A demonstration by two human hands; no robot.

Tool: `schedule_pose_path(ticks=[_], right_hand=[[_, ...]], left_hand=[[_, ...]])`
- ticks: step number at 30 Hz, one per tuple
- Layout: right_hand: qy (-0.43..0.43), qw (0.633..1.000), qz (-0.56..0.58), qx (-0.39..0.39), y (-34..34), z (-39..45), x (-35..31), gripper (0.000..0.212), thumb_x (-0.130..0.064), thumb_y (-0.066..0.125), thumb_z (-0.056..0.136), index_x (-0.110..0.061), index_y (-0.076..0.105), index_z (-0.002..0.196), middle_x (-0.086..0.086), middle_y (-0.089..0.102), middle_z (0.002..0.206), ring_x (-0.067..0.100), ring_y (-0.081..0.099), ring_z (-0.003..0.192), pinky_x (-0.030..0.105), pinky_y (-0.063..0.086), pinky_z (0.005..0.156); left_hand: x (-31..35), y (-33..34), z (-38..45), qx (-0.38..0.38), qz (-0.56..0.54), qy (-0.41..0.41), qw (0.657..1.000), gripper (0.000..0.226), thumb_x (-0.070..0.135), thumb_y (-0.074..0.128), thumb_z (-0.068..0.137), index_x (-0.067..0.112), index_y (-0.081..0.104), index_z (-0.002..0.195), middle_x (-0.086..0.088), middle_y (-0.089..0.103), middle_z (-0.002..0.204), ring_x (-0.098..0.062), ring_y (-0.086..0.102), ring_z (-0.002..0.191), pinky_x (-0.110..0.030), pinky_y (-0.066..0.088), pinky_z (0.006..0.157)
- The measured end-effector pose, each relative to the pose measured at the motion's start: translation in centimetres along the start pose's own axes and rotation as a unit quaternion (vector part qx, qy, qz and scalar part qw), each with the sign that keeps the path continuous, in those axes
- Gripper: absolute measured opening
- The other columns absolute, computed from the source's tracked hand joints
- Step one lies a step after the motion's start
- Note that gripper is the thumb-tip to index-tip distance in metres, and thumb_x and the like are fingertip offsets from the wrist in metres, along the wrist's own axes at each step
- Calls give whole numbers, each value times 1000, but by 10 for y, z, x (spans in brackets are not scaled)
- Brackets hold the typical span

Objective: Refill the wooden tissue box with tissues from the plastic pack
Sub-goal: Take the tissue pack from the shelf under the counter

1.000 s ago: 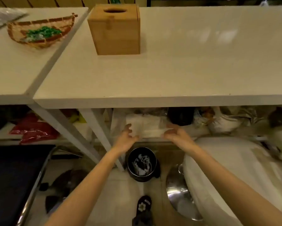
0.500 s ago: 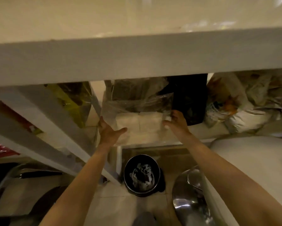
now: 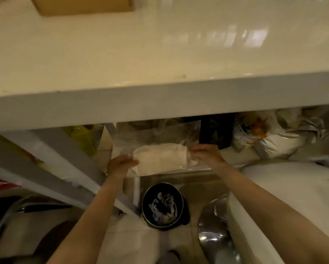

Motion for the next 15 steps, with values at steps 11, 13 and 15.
schedule_pose_path(ticks=[11, 13, 15], right_hand=[[-21, 988, -110, -110, -68, -131, -80, 16, -1, 73, 72, -16, 72, 78, 3, 69, 89, 8, 64, 79, 17, 53, 74], [-29, 984, -126, -121, -79, -153, -100, 14, -4, 74, 72, -18, 74, 77, 5, 70, 95, 14, 65, 87, 27, 53, 83], [-41, 981, -132, -138, -92, -173, -117, 16, -3, 74, 71, -18, 75, 77, 0, 74, 90, 14, 68, 89, 27, 55, 83]], left_hand=[[76, -17, -139, -86, 60, 75, 992, 30, -3, 74, 69, -10, 65, 97, -17, 65, 90, -17, 59, 71, -3, 45, 49], [97, -20, -163, -98, 65, 92, 989, 25, -1, 75, 67, -4, 67, 91, -15, 65, 89, -18, 60, 75, -4, 47, 53], [117, -21, -186, -112, 83, 106, 984, 27, 2, 78, 65, 0, 68, 91, -13, 67, 89, -18, 61, 78, -10, 50, 59]])
Point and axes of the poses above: each hand's wrist, its own z-axis towards the middle knuckle, its own y-axis out of the palm, x = y × z, the point moved 9 cm from there along z, towards the middle knuckle
